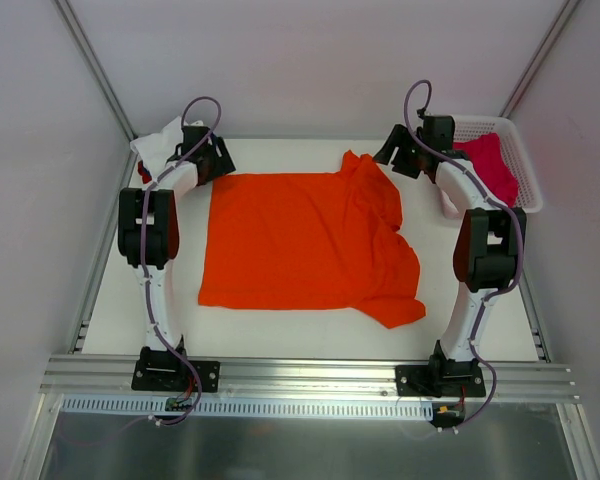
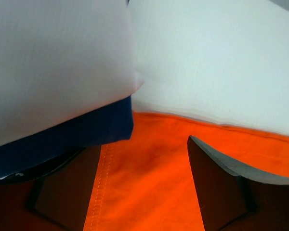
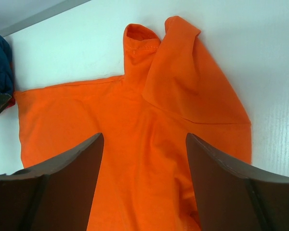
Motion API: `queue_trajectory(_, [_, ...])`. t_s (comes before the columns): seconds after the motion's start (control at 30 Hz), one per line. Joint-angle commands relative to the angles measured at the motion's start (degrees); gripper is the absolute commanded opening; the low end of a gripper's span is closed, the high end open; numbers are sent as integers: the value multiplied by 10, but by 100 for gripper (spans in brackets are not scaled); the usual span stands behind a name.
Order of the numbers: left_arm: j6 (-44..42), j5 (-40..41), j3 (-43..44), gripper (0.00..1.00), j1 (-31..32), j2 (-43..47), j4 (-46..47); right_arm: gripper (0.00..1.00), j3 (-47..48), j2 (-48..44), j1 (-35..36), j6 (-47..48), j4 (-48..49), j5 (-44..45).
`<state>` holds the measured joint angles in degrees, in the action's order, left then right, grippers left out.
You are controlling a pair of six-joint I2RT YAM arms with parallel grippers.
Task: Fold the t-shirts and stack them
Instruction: Flatten the tshirt out
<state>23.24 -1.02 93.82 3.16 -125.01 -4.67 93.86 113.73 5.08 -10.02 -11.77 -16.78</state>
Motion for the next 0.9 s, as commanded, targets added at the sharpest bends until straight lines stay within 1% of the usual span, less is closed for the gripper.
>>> queue_trajectory(0.0, [-14, 43, 68, 73, 11, -9, -45, 72, -3, -27, -5, -11, 31, -25])
queue_trajectory(0.13, [-20, 52, 142, 74, 17, -54, -89, 72, -14, -38, -9, -15, 39, -27])
queue_trajectory(0.23, [-14, 57, 172, 74, 17, -77, -111, 72, -20, -43, -15, -18, 40, -34])
queue_trajectory(0.53, [-8, 59, 174, 74, 18, -88, -121, 72, -37, -53, -28, -33, 56, -46])
queue_trajectory(0.67, [0, 57, 154, 74, 18, -82, -128, 72, -47, -55, -32, -42, 64, -50])
queue_trajectory(0.73, [0, 54, 160, 74, 18, -88, -134, 72, -50, -55, -33, -46, 70, -53])
queue_trajectory(0.8, [0, 55, 161, 72, 17, -88, -134, 72, -54, -56, -34, -49, 75, -56])
queue_trajectory(0.87, [-3, 51, 160, 68, 17, -87, -134, 72, -54, -57, -34, -49, 76, -57])
